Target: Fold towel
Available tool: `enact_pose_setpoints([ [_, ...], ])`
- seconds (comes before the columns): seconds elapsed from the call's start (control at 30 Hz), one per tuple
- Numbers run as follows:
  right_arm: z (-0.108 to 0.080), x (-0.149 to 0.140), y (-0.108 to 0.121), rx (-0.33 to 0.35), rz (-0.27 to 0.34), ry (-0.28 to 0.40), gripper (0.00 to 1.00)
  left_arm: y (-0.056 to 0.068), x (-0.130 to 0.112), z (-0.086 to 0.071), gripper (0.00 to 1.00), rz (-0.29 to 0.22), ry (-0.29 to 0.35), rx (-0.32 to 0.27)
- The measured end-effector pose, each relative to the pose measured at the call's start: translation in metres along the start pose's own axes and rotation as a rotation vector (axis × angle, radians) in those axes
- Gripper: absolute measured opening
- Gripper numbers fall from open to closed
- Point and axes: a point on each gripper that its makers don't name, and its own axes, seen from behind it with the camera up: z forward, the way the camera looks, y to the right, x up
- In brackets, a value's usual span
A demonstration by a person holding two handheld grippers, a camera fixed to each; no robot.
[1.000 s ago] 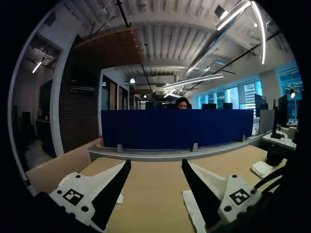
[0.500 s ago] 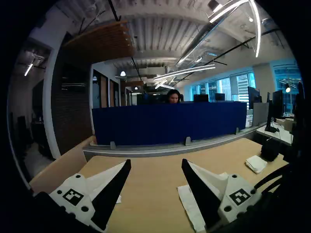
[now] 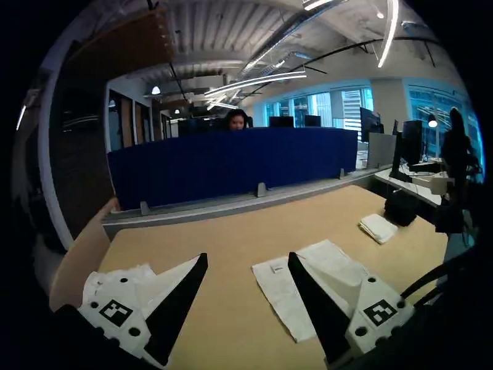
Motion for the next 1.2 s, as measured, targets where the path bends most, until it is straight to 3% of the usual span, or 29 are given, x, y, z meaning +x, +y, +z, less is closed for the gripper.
enact_pose_setpoints([
  [0.2,-0.001,-0.022,-0.026,0.118,-0.037,-0.105,1.00,0.019,-0.017,0.001,0.97,0.009,-0.077,-0.084],
  [0.4,-0.004,-0.041,-0.046,0.215,-0.059,-0.192,1.00,0.027,-0.028,0.001,0.97,0.001,-0.115,-0.127],
  [0.7,-0.002,-0.060,-0.058,0.248,-0.102,-0.236,1.00,0.034,-0.047,0.007,0.97,0.031,-0.153,-0.165],
  [1.2,0.007,-0.114,-0.072,0.285,-0.112,-0.301,1.00,0.044,-0.096,0.020,0.97,0.071,-0.206,-0.206],
])
